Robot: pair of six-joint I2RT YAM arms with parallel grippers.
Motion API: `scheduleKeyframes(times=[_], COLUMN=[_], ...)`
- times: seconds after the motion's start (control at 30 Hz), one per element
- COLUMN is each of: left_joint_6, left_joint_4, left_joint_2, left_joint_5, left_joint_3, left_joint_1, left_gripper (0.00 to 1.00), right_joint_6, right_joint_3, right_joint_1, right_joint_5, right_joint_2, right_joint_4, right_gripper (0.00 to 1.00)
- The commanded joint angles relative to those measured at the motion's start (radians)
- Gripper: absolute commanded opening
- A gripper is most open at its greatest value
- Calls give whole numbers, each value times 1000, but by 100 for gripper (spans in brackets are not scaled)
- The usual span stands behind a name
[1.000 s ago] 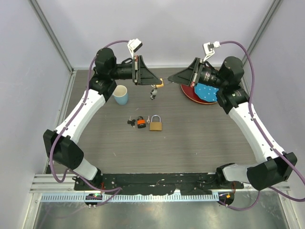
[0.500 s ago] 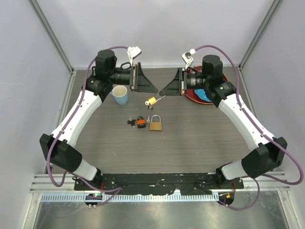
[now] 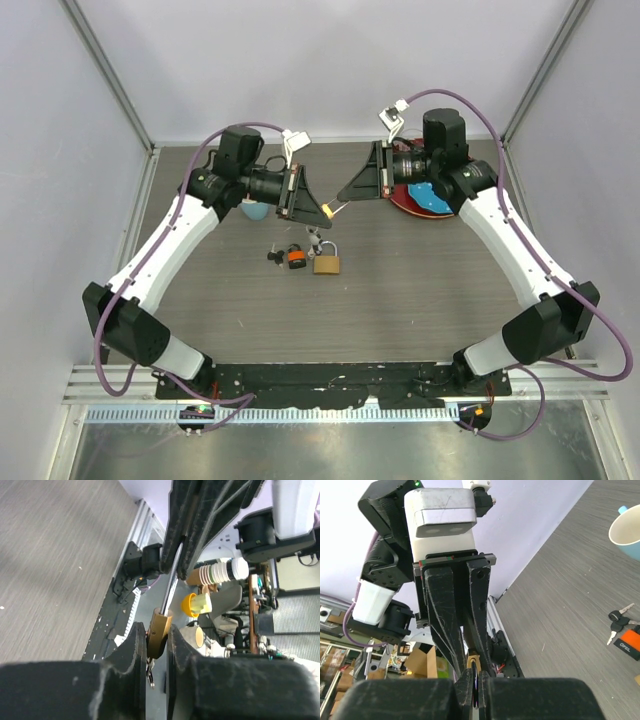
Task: Lock with the key
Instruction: Lock the lock.
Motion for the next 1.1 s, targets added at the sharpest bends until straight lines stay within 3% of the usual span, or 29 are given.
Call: scheduleKeyframes(times=[0.0, 0.1, 0.2, 0.23, 0.3, 0.33, 0.43, 0.63, 0.77, 1.07], left_joint_6=[-42, -72, -95, -101, -138, -149, -213, -423, -614, -648], left_joint_4=[87, 129, 159, 165, 227, 242, 336, 625, 953, 1035], left_joint_2=[-32, -29, -27, -35, -42, -44, -55, -85, -113, -69], left_joint_5=[12, -4, -52, -74, -114, -132, -178, -283, -428, -491], left_joint_3=[-12, -13, -8, -7, -16, -19, -31, -94, -229, -223], left_joint_1=[-12, -12, -12, -14, -12, -14, -14, -15, -26, -112], left_gripper=[0, 0, 0, 0, 0, 0, 0, 0, 0, 0], right_joint_6=[-14, -10, -5, -5, -2, 12, 97, 445, 636, 645], right_joint_3=[56, 70, 83, 85, 88, 88, 62, -186, -298, -256], right_joint_1=[-3, -6, -18, -32, -49, -69, -128, -191, -190, -132], right_joint_5=[2, 38, 88, 108, 168, 188, 236, 213, 234, 263], right_joint_2=[5, 4, -13, -19, -47, -54, -88, -182, -186, -142], right_joint_4=[14, 5, 8, 10, 10, 16, 51, 555, 825, 823], right_gripper=[2, 2, 12, 30, 47, 61, 70, 74, 74, 72])
